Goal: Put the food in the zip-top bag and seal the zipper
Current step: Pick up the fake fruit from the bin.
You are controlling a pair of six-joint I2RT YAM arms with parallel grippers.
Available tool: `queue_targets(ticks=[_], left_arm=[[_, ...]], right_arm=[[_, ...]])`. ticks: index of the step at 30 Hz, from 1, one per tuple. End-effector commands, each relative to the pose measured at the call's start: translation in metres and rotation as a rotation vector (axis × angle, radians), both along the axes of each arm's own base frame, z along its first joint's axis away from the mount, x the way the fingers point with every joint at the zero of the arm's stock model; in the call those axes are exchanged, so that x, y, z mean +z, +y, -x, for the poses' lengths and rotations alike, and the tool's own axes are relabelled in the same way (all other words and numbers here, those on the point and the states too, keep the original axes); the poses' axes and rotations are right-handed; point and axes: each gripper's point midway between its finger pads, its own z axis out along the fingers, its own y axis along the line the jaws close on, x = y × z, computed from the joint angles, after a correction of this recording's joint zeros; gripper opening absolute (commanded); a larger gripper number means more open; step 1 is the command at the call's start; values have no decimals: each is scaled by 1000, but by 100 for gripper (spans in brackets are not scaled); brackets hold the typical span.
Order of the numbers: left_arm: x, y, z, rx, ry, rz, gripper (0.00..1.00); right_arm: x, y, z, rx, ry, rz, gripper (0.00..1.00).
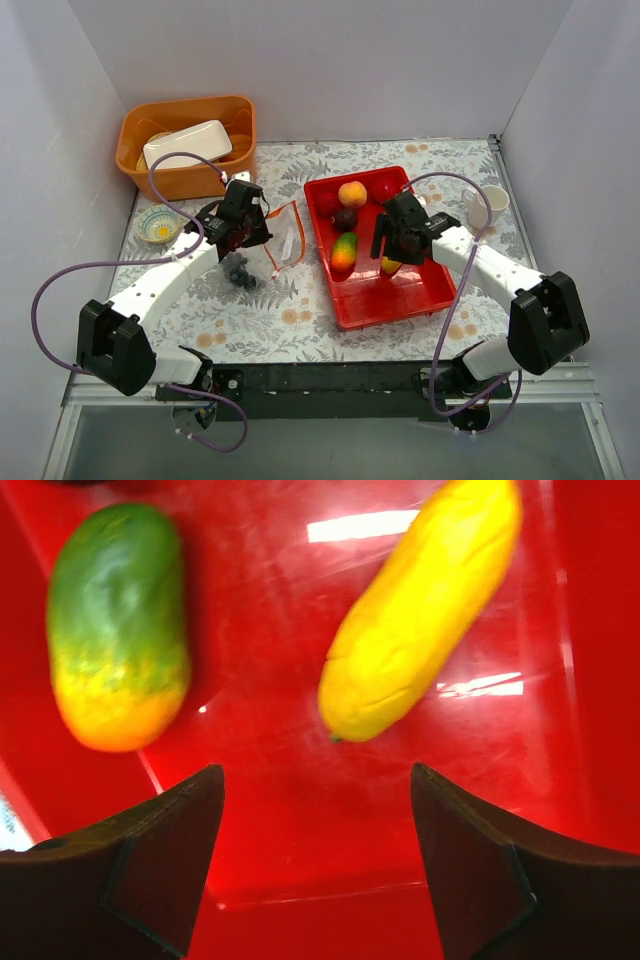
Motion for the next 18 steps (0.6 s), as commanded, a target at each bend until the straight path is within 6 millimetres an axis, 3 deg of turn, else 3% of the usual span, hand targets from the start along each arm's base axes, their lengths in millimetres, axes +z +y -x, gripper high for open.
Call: queue_targets(ticks=[1,8,16,18], left_arm=[[5,-1,-1,-10,-23,15,0],[6,0,-2,-13,-21,4,0],[6,2,-1,-7,-21,-6,0],[5,2,-1,-7,-20,-4,0]], right_arm=[[-5,-27,-9,-74,-6,65,82],[-26,-37,-25,-81,34,103,82],[-40,-29,-32,-47,58,86,80],[-41,-28,-33,-37,60,85,75]])
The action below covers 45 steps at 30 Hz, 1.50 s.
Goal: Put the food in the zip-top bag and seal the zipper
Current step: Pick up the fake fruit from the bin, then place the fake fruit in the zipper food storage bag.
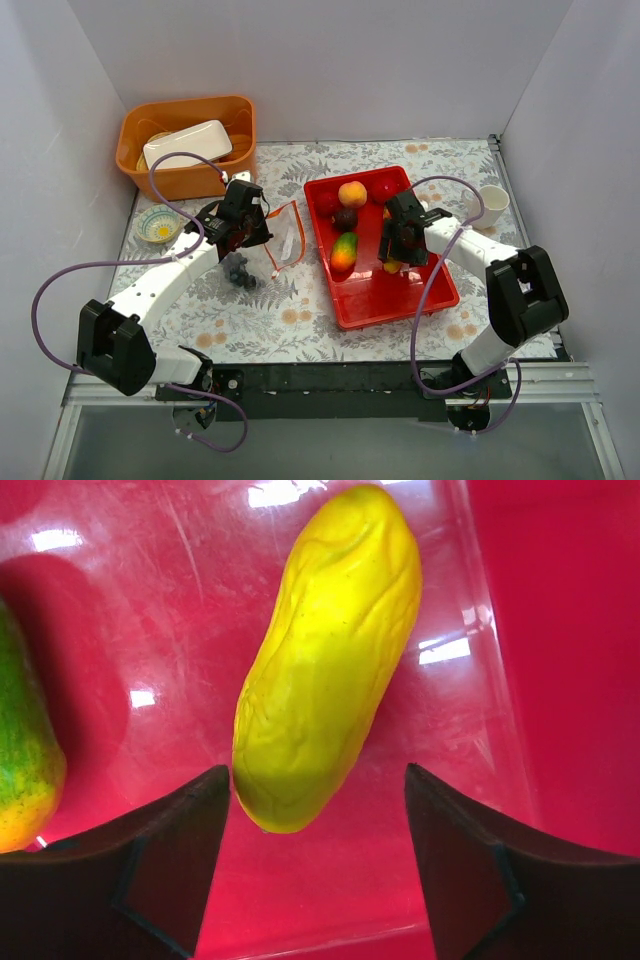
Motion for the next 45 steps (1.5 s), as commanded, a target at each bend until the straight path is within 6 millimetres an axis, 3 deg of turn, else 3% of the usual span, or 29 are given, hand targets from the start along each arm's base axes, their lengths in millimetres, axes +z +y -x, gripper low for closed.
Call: queue_targets(ticks=[1,10,12,16,19,26,33,43,45], left_arm=[[4,3,0,-3,-13,-8,0],[6,1,-1,-8,-18,-5,0],[5,1,-2,-7,-17,-5,0],[4,0,-3,-8,-13,-8,0],[6,-1,-5,-11,-17,-2,0],[4,-2,-8,-17,-12,-14,0],[15,-1,-7,-20,-36,-11,0],[13,0,-3,-18,-33,0,0],[15,-1,-3,-21,-36,6,0]], right_arm=[[7,8,-14,30,-40,-24,72],[15,15,-3,96,-61,-87,36],[18,18,0,112,-72,-112,21],[23,21,4,128,-84,-142,17],[29,25,6,142,-94,-169,8],[65,57,4,226,-171,-349,1],[85,74,6,275,-214,-443,1],[148,142,26,554,-260,-710,1],[148,156,29,593,-237,-733,1]])
